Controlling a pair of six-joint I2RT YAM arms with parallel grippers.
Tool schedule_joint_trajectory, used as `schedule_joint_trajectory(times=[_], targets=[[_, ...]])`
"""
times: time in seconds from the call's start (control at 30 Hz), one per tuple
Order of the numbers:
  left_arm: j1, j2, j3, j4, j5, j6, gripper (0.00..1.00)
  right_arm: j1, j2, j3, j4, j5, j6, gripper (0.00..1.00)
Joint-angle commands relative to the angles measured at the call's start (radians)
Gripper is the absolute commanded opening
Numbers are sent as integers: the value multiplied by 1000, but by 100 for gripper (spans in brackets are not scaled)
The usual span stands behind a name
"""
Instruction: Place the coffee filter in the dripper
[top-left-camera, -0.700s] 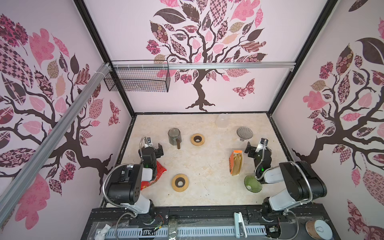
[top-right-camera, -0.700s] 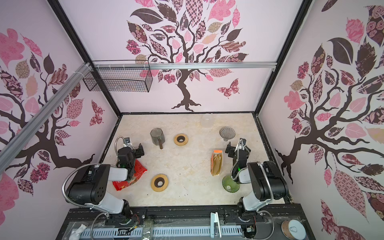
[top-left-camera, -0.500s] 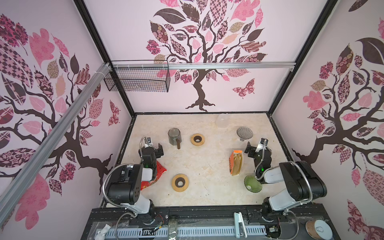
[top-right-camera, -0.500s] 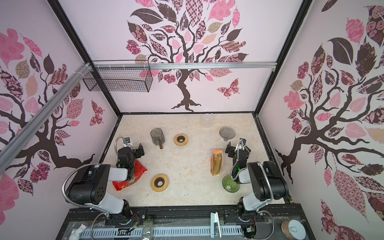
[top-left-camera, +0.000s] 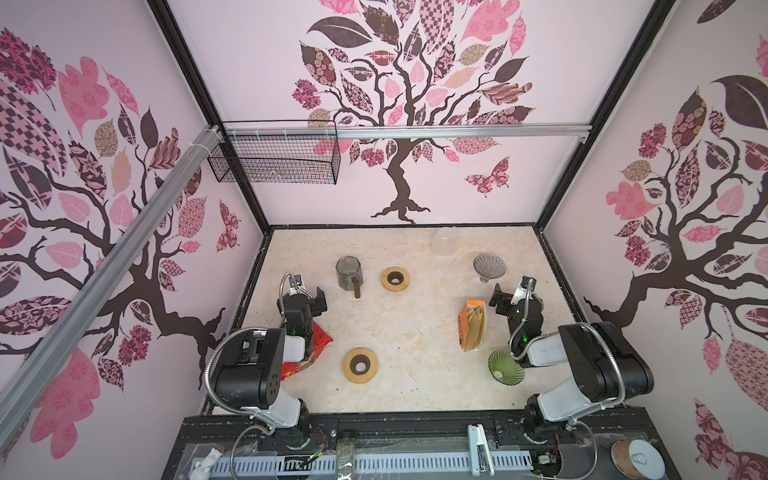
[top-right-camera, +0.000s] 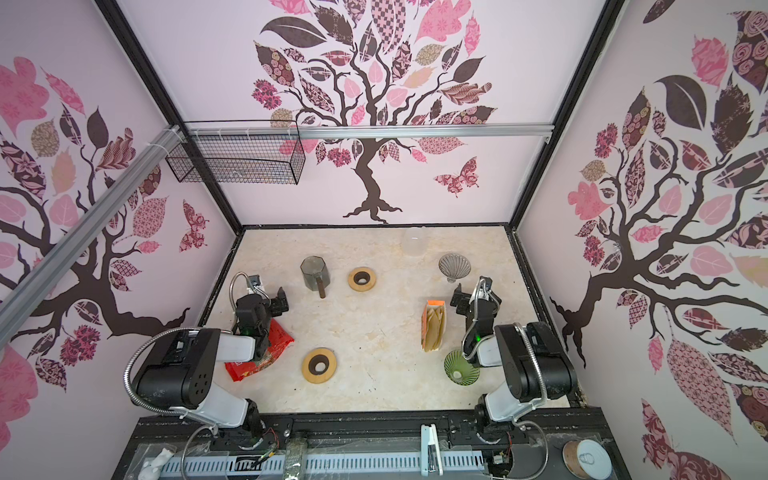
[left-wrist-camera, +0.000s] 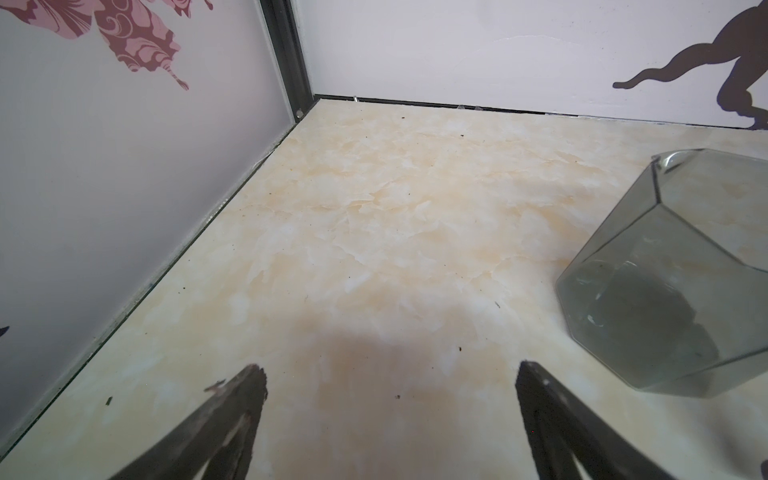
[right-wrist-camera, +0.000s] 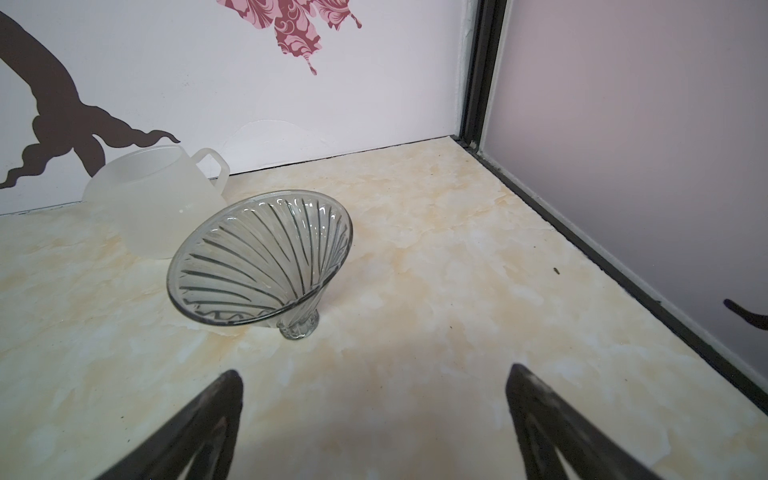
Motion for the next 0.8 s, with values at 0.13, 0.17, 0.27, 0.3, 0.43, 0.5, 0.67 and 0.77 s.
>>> schedule_joint_trajectory(times=[0.13, 0.17, 0.27, 0.3, 0.43, 0.5, 0.67, 0.77], targets=[[4, 3, 30, 17, 4, -10, 97, 3, 6, 21, 4, 2, -14, 100], [3, 3, 29, 16, 3, -12, 97, 3, 5, 21, 4, 1, -15, 100], [2, 2, 27, 21, 2, -15, 97, 3, 5, 21, 4, 1, -15, 100], [0, 3, 27, 24, 0, -14, 97, 3, 5, 22, 4, 1, -15, 100], [-5, 2, 20, 35, -11, -10, 97, 4, 6, 21, 10, 2, -13, 100], [-4, 3, 22, 35, -11, -12, 97, 3, 7, 21, 9, 3, -12, 100], [11, 0, 20, 30, 17, -22, 97, 3, 7, 21, 9, 3, -14, 100], [8, 2, 23, 27, 10, -19, 97, 2, 8, 22, 6, 3, -13, 100]])
